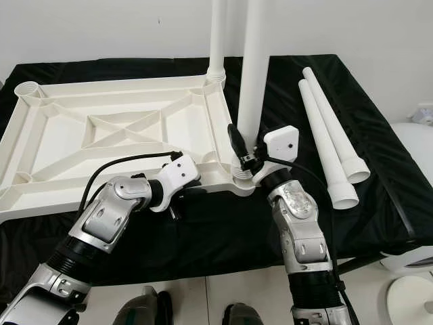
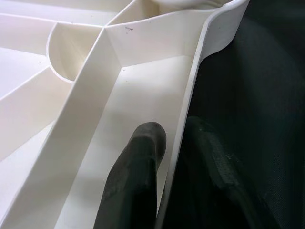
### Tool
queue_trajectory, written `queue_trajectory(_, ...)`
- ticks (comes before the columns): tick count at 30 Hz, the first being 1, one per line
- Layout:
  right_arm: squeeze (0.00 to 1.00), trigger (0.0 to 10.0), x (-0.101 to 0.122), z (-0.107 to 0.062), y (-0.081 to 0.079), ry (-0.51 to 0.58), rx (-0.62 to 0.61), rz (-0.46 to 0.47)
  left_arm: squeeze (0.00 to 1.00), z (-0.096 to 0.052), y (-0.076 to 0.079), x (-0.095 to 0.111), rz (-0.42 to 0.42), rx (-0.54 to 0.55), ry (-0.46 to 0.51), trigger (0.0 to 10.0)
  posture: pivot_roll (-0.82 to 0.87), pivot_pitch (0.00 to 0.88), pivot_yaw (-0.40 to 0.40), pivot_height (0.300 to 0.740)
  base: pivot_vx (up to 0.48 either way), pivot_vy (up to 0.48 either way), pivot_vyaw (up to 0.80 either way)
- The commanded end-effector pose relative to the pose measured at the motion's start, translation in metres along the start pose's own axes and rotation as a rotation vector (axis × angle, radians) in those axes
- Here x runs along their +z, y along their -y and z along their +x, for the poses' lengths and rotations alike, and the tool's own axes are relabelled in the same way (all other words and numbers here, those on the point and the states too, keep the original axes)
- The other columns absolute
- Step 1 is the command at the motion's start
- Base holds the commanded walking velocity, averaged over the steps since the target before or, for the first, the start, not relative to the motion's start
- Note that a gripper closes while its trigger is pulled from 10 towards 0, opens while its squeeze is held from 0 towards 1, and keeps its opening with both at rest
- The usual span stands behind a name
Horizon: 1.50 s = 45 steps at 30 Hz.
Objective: Building children table
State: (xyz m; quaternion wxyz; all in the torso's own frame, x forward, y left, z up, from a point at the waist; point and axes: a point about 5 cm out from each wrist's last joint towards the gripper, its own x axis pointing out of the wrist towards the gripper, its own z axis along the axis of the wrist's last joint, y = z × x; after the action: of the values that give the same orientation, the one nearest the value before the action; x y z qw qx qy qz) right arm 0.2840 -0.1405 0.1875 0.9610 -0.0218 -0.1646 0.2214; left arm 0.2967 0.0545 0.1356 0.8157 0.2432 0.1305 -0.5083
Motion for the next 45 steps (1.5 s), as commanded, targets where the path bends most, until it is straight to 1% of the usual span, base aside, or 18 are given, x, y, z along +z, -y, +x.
queue_trajectory(1,0.0,10.0,-0.005,-0.003,0.0,-0.026,0.002,0.016,0.0,0.0,-0.004,0.003,0.019,0.064,0.009,10.0,0.01,0.083,0.005,0.74,0.0,0.0,0.0)
queue_trajectory(8,0.0,10.0,-0.011,-0.016,0.001,-0.082,0.023,0.006,0.0,0.001,-0.005,0.003,0.021,0.064,0.011,10.0,-0.01,0.087,0.012,0.74,0.0,0.0,0.0)
queue_trajectory(14,0.0,10.0,-0.01,-0.021,0.005,-0.088,0.015,0.007,0.0,0.002,-0.004,0.005,0.024,0.059,0.017,10.0,-0.01,0.087,0.014,0.74,0.0,0.0,0.0)
queue_trajectory(20,0.0,10.0,-0.01,-0.027,0.014,-0.09,-0.039,0.011,0.0,0.004,-0.004,0.006,0.027,0.057,0.022,10.0,-0.02,0.086,0.014,0.74,0.0,0.0,0.0)
queue_trajectory(22,0.0,10.0,-0.012,-0.031,0.02,-0.094,-0.076,0.014,0.0,0.004,-0.004,0.007,0.027,0.058,0.026,10.0,-0.02,0.089,0.014,0.74,0.0,0.0,0.0)
queue_trajectory(26,0.0,10.0,-0.01,-0.032,0.022,-0.087,-0.089,0.016,0.0,0.003,-0.005,0.007,0.025,0.058,0.026,10.0,-0.02,0.09,0.017,0.74,0.0,0.0,0.0)
queue_trajectory(31,0.0,10.0,-0.008,-0.032,0.019,-0.082,-0.078,0.029,0.0,0.002,-0.004,0.006,0.022,0.054,0.026,10.0,-0.02,0.089,0.02,0.74,0.0,0.0,0.0)
queue_trajectory(36,0.0,10.0,-0.005,-0.03,0.01,-0.066,-0.035,0.063,0.0,0.002,-0.004,0.006,0.025,0.056,0.023,10.0,-0.01,0.086,0.022,0.74,0.0,0.0,0.0)
queue_trajectory(45,0.0,10.0,-0.004,-0.027,-0.001,-0.066,0.035,0.091,0.0,0.002,-0.004,0.006,0.027,0.057,0.025,10.0,-0.01,0.081,0.02,0.74,0.0,0.0,0.0)
